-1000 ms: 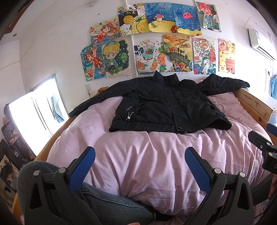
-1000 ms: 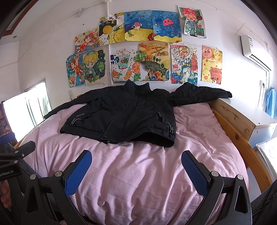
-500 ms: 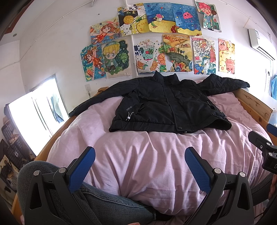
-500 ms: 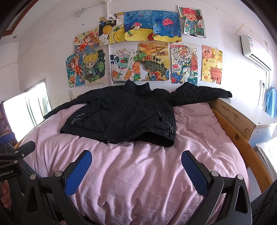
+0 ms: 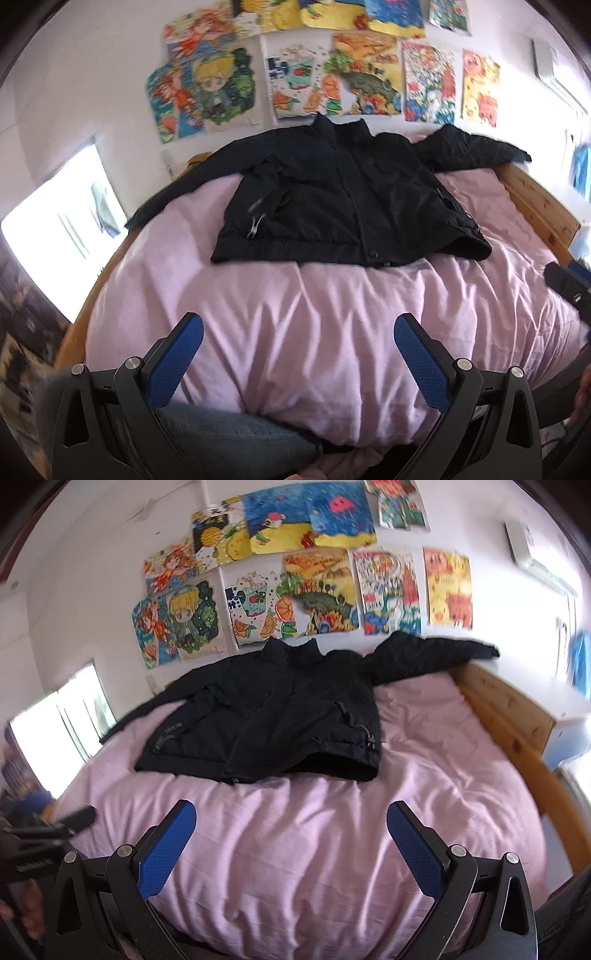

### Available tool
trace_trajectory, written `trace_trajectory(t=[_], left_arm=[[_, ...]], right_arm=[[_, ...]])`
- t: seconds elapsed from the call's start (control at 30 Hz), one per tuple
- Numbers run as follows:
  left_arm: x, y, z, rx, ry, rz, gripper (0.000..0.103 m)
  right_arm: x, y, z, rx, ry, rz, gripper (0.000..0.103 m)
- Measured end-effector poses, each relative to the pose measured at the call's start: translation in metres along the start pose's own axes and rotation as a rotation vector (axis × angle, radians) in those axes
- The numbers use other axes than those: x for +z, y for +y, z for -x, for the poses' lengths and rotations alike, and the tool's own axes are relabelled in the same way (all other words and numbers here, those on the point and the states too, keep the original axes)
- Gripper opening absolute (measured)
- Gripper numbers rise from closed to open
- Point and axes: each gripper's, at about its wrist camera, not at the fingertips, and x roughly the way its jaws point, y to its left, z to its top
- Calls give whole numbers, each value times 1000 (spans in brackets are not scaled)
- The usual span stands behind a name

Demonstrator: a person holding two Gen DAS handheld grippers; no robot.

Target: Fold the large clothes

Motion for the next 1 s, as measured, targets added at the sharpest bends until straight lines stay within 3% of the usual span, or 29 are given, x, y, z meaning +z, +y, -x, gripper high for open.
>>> trace_trajectory(t=[0.1,0.2,0.43,0.67,0.8,0.9,1.0], left_arm=[[33,-13,-18,30,51,-81,102],[64,-18,-37,-33,102,-130,101],[148,-36,-98,-122,119,-260,102],[220,-76,-218,-238,53,-216,101],[244,-110,-286,-302,8,-176,101],[255,-126,-334,-361,23,-102,101],[257,-134,-353,-377,22,-101,101]], right_arm=[[25,-16,-7,36,53,-23,103],[65,-41,-14,54,97,-51,103],[170,-116,-47,20,160,-11,103],[242,-244,-114,-230,-11,-59,103],[260,-329,-158,-249,-63,-198,103],[268,-382,-188,-271,-58,-309,89],[280,-422,-210,-306,-58,-339,79]])
